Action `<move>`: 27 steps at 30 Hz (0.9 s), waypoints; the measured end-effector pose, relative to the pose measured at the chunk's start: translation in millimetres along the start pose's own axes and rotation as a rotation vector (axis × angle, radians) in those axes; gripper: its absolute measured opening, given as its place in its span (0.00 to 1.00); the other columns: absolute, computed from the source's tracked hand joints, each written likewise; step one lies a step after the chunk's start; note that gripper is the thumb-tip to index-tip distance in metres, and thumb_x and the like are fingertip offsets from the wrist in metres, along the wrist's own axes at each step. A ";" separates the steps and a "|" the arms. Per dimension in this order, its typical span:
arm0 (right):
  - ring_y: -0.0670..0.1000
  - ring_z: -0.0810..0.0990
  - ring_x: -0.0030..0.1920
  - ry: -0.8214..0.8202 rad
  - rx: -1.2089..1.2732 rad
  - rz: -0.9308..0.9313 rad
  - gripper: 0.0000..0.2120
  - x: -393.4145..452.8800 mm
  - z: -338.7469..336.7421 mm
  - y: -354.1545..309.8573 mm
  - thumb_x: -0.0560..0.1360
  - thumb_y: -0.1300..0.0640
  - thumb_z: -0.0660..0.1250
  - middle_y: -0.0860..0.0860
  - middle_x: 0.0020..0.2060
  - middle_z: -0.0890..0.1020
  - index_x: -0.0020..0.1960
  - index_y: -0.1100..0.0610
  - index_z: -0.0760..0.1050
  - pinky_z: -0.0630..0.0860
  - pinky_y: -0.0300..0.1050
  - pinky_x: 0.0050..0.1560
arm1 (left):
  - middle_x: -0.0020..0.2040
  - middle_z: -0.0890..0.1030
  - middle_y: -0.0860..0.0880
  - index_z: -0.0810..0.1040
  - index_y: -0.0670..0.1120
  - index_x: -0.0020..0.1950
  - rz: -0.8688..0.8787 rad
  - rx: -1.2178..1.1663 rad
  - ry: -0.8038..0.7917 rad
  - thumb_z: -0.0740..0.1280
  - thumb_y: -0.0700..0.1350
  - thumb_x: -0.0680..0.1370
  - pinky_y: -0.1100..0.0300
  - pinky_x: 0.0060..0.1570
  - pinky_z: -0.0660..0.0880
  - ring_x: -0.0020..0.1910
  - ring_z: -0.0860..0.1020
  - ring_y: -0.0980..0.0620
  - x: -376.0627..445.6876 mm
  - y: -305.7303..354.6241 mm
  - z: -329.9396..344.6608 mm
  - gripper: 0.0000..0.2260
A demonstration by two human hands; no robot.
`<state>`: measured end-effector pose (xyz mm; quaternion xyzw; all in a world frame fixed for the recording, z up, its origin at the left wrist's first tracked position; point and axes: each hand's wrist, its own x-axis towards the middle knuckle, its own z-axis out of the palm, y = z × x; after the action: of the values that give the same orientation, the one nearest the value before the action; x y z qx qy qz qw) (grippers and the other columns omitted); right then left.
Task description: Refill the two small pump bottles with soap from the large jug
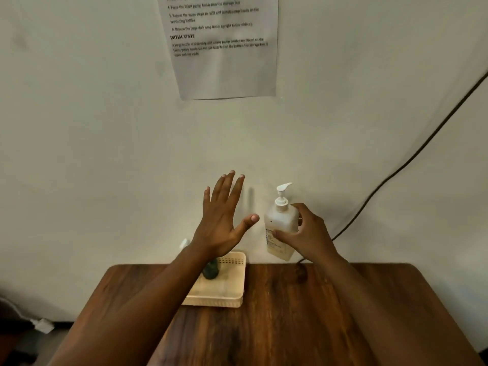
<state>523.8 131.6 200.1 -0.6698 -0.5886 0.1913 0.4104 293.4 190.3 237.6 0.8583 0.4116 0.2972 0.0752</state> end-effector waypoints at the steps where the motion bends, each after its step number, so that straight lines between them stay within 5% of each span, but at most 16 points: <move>1: 0.45 0.79 0.53 -0.005 0.002 0.002 0.36 2.2 9.4 13.1 0.61 0.36 0.77 0.41 0.55 0.80 0.64 0.45 0.71 0.80 0.49 0.52 | 0.85 0.44 0.52 0.48 0.54 0.85 -0.011 -0.003 -0.017 0.51 0.71 0.78 0.37 0.80 0.43 0.84 0.41 0.53 -0.7 -6.2 13.0 0.39; 20: 0.47 0.72 0.66 -0.040 0.094 0.074 0.38 19.1 126.0 187.8 0.65 0.56 0.82 0.46 0.66 0.74 0.70 0.48 0.69 0.78 0.51 0.61 | 0.85 0.44 0.54 0.46 0.57 0.85 -0.028 -0.015 -0.208 0.51 0.70 0.80 0.39 0.81 0.42 0.84 0.41 0.54 -43.7 -82.6 157.7 0.37; 24: 0.44 0.71 0.63 -0.001 0.079 0.099 0.38 16.0 135.4 203.6 0.65 0.58 0.82 0.46 0.63 0.68 0.71 0.47 0.70 0.73 0.24 0.52 | 0.85 0.45 0.54 0.48 0.56 0.85 -0.042 -0.004 -0.217 0.53 0.69 0.80 0.39 0.81 0.42 0.84 0.42 0.53 -47.8 -89.2 167.1 0.36; 27: 0.43 0.71 0.62 0.014 0.074 0.096 0.39 14.0 140.1 210.0 0.65 0.60 0.82 0.46 0.63 0.69 0.71 0.47 0.69 0.69 0.19 0.47 | 0.85 0.47 0.54 0.50 0.55 0.85 -0.053 0.001 -0.220 0.53 0.69 0.80 0.41 0.81 0.42 0.84 0.43 0.54 -50.1 -93.1 170.5 0.36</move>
<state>556.2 196.5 -42.1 -0.6829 -0.5454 0.2278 0.4293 305.0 233.0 41.9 0.8746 0.4235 0.1987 0.1271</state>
